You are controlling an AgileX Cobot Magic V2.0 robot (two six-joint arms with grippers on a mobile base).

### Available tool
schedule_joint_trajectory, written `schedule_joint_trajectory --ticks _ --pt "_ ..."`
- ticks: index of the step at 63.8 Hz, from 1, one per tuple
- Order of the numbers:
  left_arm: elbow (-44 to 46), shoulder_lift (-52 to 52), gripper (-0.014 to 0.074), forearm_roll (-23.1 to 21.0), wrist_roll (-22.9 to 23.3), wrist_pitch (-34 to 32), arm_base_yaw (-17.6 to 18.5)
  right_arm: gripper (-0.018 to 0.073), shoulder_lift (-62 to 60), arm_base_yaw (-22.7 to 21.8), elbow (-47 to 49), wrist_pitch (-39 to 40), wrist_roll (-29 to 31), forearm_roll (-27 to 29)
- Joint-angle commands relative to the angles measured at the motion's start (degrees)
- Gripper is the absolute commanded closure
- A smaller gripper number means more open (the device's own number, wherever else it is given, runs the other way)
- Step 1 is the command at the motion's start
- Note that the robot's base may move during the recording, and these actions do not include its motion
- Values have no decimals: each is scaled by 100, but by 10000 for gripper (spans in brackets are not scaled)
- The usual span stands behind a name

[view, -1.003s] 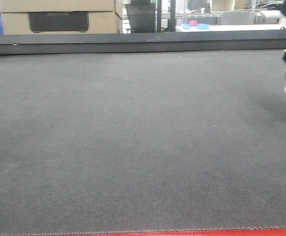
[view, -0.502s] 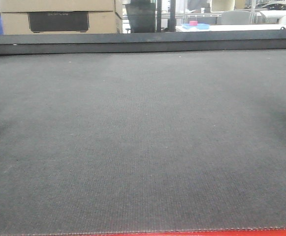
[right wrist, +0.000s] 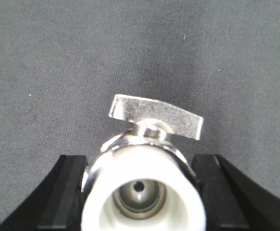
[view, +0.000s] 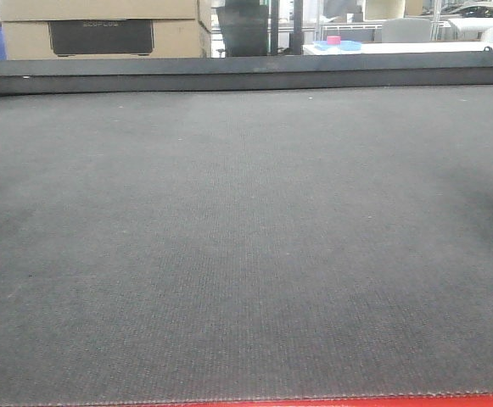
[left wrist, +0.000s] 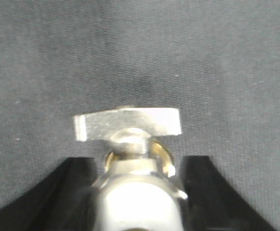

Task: Place valve from conveyor to right shelf box

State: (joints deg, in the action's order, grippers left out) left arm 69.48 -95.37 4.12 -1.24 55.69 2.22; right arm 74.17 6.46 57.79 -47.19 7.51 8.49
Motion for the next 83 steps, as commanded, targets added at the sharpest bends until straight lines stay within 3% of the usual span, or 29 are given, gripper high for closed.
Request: schedule_joint_trajectory --ticks 1,2,14,33,44,83 --pt "46 10 672 -37 42 -59 18 712 -117 2 36 242 38 -14" --pt "46 10 708 -37 42 -59 18 712 -117 2 36 256 38 -14" --pt "-44 259 707 -221 42 -50 18 712 -117 2 36 300 38 -14" --pt "-1675 2267 707 -412 42 -2161 29 712 -570 2 -585 1055 38 -14" --pt "-2333 3485 707 -412 42 -2797 29 712 -1225 2 -1101 1613 38 -14" --pt "-2418 6557 707 -378 42 -3752 29 712 -4092 2 -1221 2612 38 -14"
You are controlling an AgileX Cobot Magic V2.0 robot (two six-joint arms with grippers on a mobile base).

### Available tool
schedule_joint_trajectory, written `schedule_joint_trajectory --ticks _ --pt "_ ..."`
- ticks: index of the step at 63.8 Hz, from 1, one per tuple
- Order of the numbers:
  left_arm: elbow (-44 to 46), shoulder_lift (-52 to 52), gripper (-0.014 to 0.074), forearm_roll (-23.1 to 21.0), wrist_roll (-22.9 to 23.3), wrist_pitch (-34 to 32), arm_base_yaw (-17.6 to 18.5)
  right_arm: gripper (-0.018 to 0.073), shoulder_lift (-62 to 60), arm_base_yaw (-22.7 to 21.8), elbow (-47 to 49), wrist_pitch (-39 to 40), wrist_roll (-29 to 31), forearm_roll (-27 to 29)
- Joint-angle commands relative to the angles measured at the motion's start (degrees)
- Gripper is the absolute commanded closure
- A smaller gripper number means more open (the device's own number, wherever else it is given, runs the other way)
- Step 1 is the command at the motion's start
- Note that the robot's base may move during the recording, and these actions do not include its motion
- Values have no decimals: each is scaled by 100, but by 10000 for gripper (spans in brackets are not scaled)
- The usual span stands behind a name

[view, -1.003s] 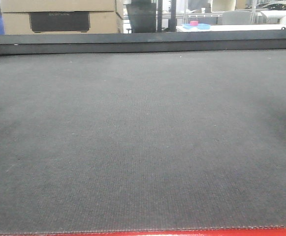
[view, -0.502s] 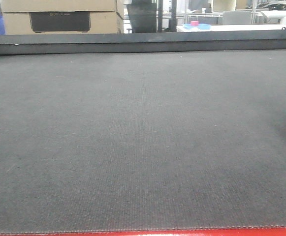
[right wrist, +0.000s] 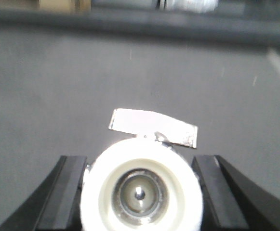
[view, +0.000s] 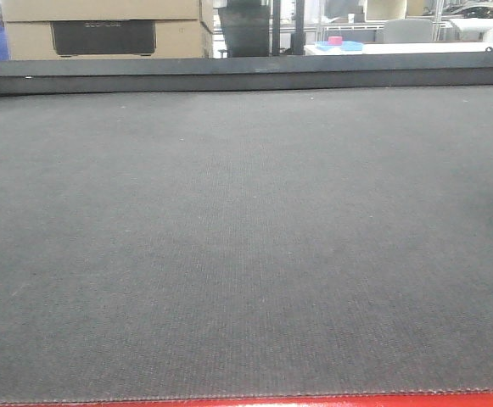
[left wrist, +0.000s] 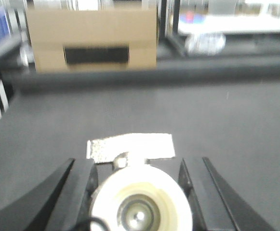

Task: Place valve from conveyor to right shelf box

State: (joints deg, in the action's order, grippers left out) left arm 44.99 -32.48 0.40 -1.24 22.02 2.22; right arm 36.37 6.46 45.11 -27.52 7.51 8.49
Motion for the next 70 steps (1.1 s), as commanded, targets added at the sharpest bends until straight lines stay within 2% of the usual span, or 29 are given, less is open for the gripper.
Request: schedule_joint_trajectory --ticks 1,70 --pt "32 301 707 -6 42 -385 29 712 -348 2 47 665 38 -14" --pt "32 439 707 -6 42 -393 29 712 -499 2 47 714 38 -14"
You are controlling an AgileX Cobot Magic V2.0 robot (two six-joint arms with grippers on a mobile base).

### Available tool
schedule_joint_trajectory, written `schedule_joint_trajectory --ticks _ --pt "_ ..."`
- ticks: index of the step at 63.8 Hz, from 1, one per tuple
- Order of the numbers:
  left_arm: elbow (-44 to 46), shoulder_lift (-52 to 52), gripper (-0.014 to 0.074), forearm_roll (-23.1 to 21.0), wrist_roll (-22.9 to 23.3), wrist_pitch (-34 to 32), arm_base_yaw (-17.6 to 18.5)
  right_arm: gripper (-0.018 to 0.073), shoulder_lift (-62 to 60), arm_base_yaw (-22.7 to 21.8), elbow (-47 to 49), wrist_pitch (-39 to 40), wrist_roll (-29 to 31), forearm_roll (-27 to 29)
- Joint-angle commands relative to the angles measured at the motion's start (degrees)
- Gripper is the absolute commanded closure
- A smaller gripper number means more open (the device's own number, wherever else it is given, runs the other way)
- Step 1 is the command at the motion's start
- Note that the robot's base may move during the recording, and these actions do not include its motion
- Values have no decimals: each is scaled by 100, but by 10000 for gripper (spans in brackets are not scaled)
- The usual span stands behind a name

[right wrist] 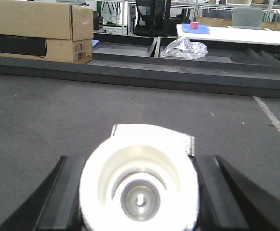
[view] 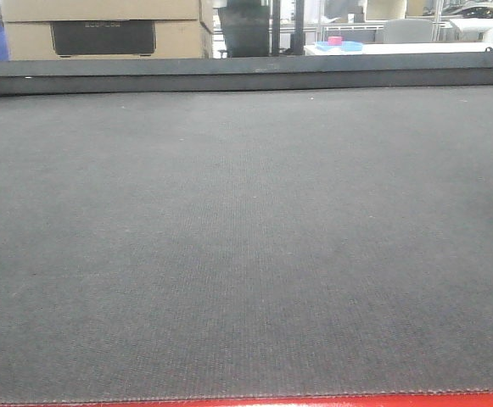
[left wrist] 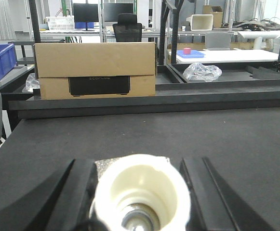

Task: Place valve from conveyor to right shelf box
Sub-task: 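Drive the base away from the conveyor holding the valve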

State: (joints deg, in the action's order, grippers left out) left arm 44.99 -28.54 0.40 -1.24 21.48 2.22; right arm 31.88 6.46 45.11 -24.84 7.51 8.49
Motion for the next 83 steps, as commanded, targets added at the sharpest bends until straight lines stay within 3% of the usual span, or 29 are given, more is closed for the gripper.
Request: schedule_joint_trajectory --ticks 1,83 --pt "32 45 707 -6 42 -339 29 712 -49 2 47 446 38 -14" --pt "32 45 707 -6 42 -339 29 712 -49 2 47 446 38 -14"
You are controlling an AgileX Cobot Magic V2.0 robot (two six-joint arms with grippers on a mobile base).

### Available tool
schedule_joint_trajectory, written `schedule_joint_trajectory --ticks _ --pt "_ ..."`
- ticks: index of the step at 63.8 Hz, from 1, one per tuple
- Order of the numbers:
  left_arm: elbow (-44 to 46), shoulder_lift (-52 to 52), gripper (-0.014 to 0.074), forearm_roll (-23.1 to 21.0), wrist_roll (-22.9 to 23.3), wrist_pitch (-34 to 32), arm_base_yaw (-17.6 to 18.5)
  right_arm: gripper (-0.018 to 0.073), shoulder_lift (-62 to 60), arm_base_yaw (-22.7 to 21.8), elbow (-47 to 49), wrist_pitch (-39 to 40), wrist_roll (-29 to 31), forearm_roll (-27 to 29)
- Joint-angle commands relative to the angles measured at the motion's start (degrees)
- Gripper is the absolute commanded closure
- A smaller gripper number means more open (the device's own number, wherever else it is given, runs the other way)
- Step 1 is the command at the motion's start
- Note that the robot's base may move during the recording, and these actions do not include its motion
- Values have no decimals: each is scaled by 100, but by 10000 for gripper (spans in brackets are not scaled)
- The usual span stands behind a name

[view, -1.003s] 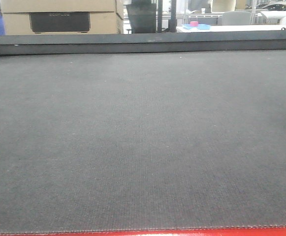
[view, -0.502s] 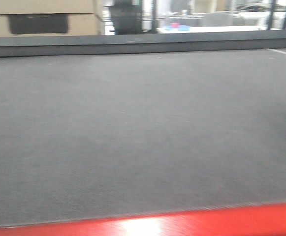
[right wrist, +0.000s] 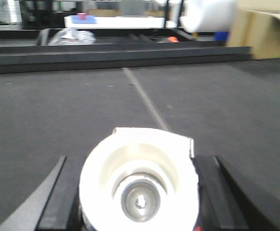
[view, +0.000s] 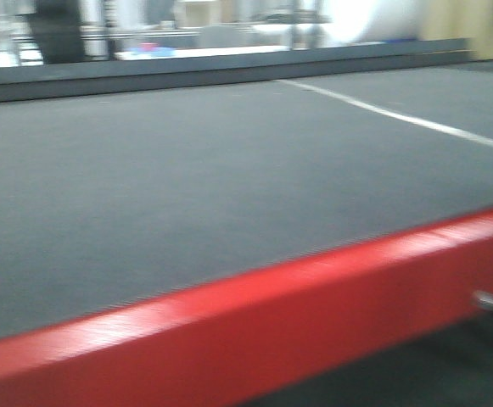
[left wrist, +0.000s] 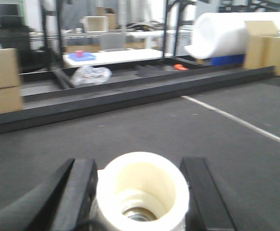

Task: Place valve from conveyor to right shelf box
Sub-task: 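Drive the base away from the conveyor holding the valve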

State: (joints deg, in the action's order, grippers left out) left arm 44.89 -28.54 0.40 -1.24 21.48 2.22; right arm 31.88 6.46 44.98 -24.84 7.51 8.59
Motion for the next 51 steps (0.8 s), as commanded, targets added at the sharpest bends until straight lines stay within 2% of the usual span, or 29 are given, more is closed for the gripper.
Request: schedule_joint_trajectory --ticks 1,51 --pt "42 45 707 -6 42 -339 29 712 -49 2 60 446 38 -25" --pt "42 45 707 -6 42 -339 29 712 -49 2 60 468 38 -25"
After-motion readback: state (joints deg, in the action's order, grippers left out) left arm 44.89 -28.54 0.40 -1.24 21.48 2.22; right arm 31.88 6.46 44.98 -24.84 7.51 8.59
